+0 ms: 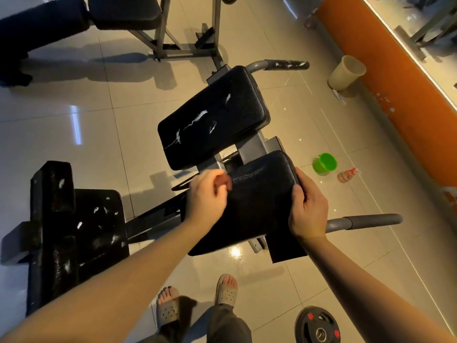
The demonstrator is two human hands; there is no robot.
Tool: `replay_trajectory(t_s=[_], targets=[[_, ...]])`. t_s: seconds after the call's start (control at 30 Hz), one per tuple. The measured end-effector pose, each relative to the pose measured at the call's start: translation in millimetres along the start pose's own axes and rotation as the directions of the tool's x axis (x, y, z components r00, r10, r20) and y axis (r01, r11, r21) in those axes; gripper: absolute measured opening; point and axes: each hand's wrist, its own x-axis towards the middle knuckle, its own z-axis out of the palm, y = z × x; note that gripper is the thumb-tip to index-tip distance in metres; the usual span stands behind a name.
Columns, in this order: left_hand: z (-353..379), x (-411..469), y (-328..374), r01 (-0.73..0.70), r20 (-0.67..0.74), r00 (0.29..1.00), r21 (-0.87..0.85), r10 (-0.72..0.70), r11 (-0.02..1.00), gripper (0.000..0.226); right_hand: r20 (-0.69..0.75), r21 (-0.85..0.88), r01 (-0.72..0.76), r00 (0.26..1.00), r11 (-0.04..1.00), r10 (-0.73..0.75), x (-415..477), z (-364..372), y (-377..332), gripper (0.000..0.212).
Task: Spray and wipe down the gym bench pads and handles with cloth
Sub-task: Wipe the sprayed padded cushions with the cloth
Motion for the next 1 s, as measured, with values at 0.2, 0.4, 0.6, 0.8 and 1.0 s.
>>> replay_trajectory(t_s=[0.2, 0.4, 0.6, 0.8, 1.0], targets=[[30, 14, 76, -0.374, 0.069, 0.92, -0.139, 0.386, 0.917, 0.036, -0.004, 0.01, 0.036, 0.999, 0.999, -0.036, 2, -2, 0, 0.047], [-33, -48, -87, -0.142, 0.17, 0.977, 0.088, 0.126, 0.986, 0.033, -0.003, 0.007, 0.003, 1.0, 1.0, -0.003, 0, 1, 0, 0.049], [-3, -28, -12, -0.106, 0.054, 0.993, -0.036, 0.108, 0.994, 0.024, -0.007, 0.0, 0.007, 1.0, 1.0, -0.007, -1, -1, -2, 0.049], [11, -58, 22, -0.402, 0.14, 0.898, -0.12, 0.417, 0.908, 0.034, -0.008, -0.008, 0.025, 1.0, 1.0, -0.025, 0, 0, 0, 0.048], [-25, -76, -89, -0.009, 0.101, 0.995, 0.037, 0.005, 0.999, 0.026, -0.014, -0.002, -0.002, 1.0, 1.0, 0.002, -1, 2, 1, 0.048]])
